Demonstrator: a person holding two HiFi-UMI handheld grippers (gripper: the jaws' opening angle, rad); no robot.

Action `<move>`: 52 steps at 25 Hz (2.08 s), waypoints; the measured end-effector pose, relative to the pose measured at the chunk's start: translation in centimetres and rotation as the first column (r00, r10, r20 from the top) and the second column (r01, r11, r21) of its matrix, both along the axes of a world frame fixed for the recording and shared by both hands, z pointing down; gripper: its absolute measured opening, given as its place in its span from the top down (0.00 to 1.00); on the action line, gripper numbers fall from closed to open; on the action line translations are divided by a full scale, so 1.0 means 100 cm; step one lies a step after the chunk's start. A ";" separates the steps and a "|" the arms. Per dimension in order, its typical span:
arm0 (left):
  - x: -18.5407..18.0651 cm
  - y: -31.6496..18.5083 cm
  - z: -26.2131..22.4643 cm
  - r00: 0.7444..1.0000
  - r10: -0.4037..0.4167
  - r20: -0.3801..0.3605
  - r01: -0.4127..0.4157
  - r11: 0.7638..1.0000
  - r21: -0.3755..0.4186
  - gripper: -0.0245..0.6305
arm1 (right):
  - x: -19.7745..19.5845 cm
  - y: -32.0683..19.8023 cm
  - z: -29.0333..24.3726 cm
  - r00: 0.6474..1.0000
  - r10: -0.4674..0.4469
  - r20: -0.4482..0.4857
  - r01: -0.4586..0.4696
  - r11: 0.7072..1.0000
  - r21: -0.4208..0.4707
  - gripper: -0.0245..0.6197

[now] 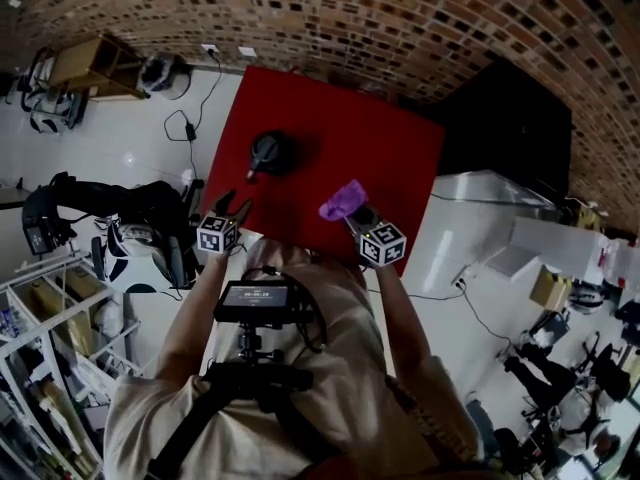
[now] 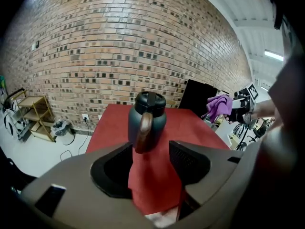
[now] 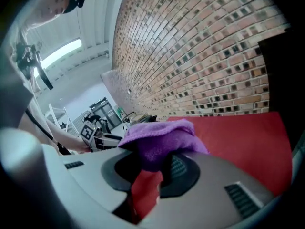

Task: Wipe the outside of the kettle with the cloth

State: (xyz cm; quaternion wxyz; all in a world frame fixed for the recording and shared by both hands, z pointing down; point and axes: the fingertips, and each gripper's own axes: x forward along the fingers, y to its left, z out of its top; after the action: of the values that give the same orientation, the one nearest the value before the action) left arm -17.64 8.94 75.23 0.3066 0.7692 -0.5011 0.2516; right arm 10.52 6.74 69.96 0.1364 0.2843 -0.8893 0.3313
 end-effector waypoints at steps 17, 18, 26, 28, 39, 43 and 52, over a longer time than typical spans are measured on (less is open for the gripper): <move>0.016 -0.053 0.029 0.933 0.316 0.170 -0.295 0.945 -0.140 0.60 | -0.140 -0.135 0.080 0.577 -0.450 -0.682 0.648 0.760 0.047 0.80; 0.019 -0.054 0.032 0.923 0.343 0.178 -0.318 0.936 -0.151 0.62 | -0.146 -0.135 0.086 0.512 -0.467 -0.721 0.703 0.710 0.039 0.80; 0.036 -0.050 0.039 0.863 0.473 0.175 -0.447 0.878 -0.171 0.77 | -0.142 -0.104 0.196 0.103 -0.572 -0.814 0.861 0.461 -0.215 0.80; 0.039 -0.051 0.040 0.859 0.484 0.167 -0.458 0.872 -0.173 0.77 | -0.138 -0.095 0.223 0.088 -0.586 -0.806 0.842 0.476 -0.254 0.80; 0.039 -0.049 0.048 0.827 0.545 0.138 -0.523 0.836 -0.165 0.79 | -0.093 -0.076 0.083 0.515 -0.471 -0.716 0.554 0.821 -0.141 0.80; 0.039 -0.051 0.049 0.825 0.545 0.152 -0.522 0.837 -0.168 0.79 | -0.140 -0.061 0.087 0.430 -0.515 -0.741 0.586 0.784 -0.205 0.80; 0.044 -0.055 0.047 0.820 0.557 0.134 -0.535 0.828 -0.169 0.80 | -0.163 -0.031 0.211 0.448 -0.586 -0.675 0.391 0.808 -0.441 0.80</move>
State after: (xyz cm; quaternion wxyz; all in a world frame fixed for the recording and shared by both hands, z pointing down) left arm -13.22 3.44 79.92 0.2229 0.8343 -0.2682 0.4270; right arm -5.82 3.62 91.03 0.6324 0.1124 -0.7359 0.2143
